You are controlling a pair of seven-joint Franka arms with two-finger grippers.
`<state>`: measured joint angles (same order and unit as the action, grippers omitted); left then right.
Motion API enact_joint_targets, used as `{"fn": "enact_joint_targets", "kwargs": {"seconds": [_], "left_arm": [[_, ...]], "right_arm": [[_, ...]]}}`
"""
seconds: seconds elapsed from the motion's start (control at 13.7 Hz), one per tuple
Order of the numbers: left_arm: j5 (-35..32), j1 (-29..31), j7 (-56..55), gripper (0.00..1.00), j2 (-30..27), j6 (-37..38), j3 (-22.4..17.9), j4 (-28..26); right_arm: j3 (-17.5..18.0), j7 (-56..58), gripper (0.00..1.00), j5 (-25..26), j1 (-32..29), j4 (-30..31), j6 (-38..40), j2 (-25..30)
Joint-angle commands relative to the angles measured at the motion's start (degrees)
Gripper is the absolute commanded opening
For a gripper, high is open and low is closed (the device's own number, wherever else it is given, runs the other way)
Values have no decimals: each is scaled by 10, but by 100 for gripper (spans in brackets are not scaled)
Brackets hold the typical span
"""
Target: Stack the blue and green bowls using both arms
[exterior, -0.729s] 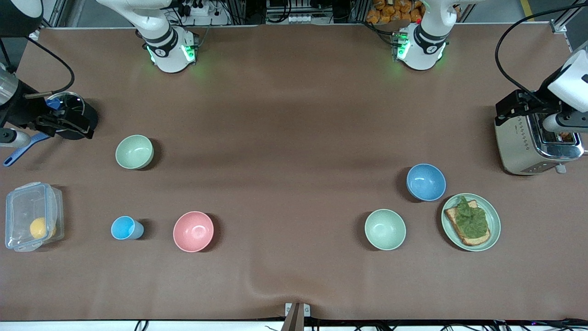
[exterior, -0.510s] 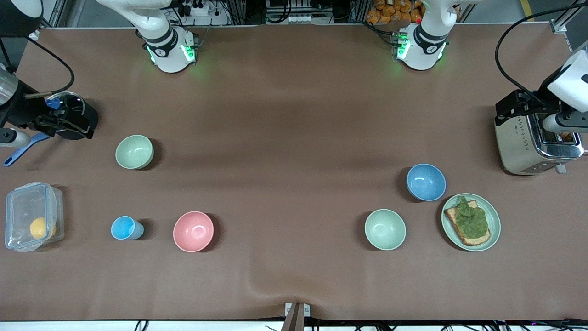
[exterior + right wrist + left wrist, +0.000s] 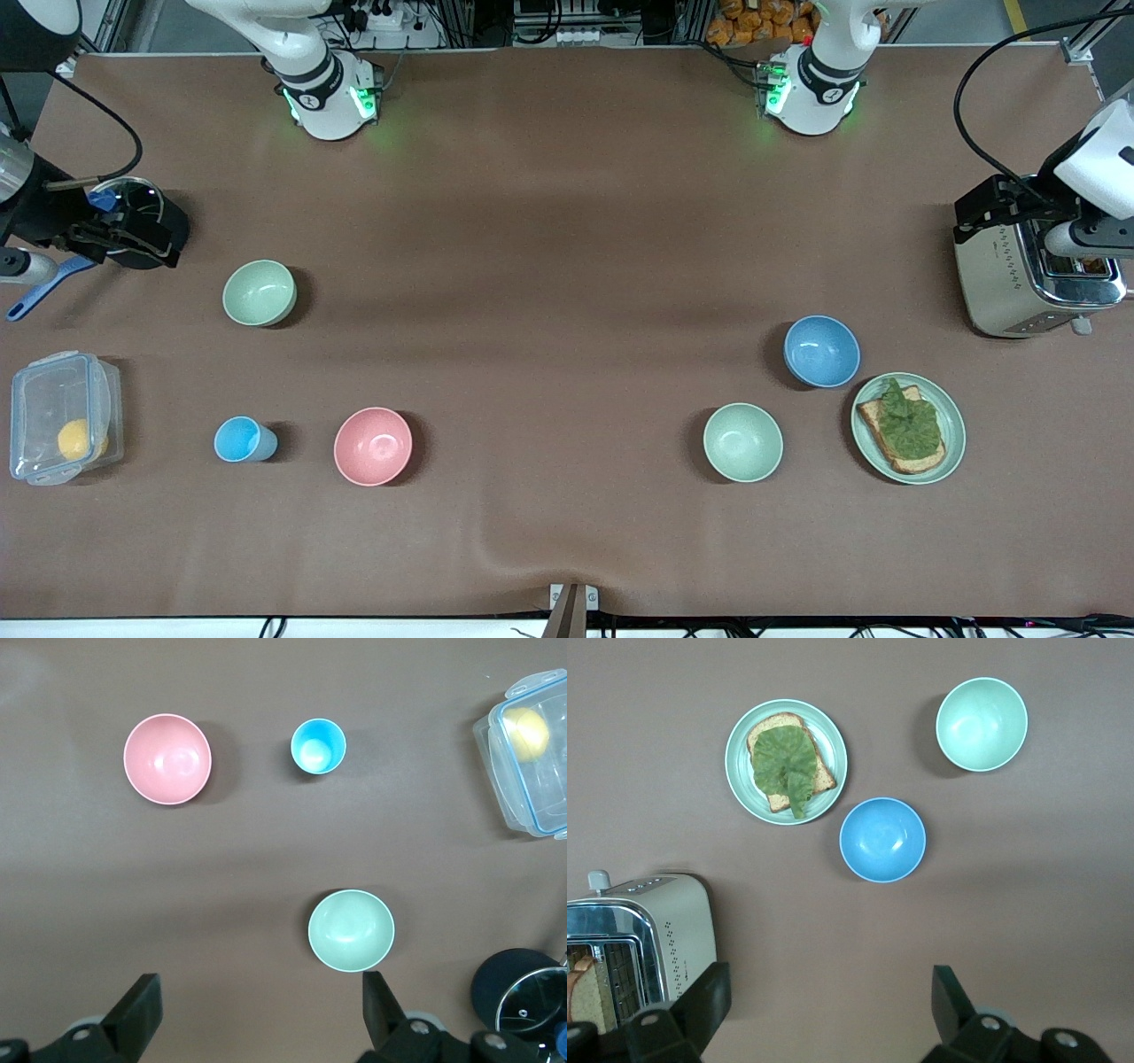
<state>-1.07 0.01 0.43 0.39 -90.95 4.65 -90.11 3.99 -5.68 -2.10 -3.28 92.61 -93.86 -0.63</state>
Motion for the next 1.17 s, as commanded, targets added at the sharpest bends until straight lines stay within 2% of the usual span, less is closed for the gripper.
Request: {"fn": "enact_joint_targets", "kwargs": {"seconds": [0.0, 0.22, 0.51, 0.87, 1.02, 1.09], "left_arm": [[-10, -1, 0, 100, 10, 6, 2, 8], [-8, -1, 3, 100, 29, 6, 2, 8], [-7, -1, 0, 100, 59, 6, 2, 10], [-12, 3, 0, 100, 128, -6, -2, 23], [-11, 2, 1, 100, 163, -27, 0, 29], [-14, -3, 2, 100, 178, -32, -1, 29]], "right_arm": [[-4, 1, 100, -7, -3, -13, 7, -11], [-4, 1, 100, -7, -10, -14, 2, -39], [-5, 3, 100, 2, -9, -9, 8, -44], [-4, 41, 100, -7, -58, 6, 26, -44], [-4, 42, 100, -8, -60, 24, 18, -72], [-4, 42, 100, -8, -60, 43, -11, -79]]}}
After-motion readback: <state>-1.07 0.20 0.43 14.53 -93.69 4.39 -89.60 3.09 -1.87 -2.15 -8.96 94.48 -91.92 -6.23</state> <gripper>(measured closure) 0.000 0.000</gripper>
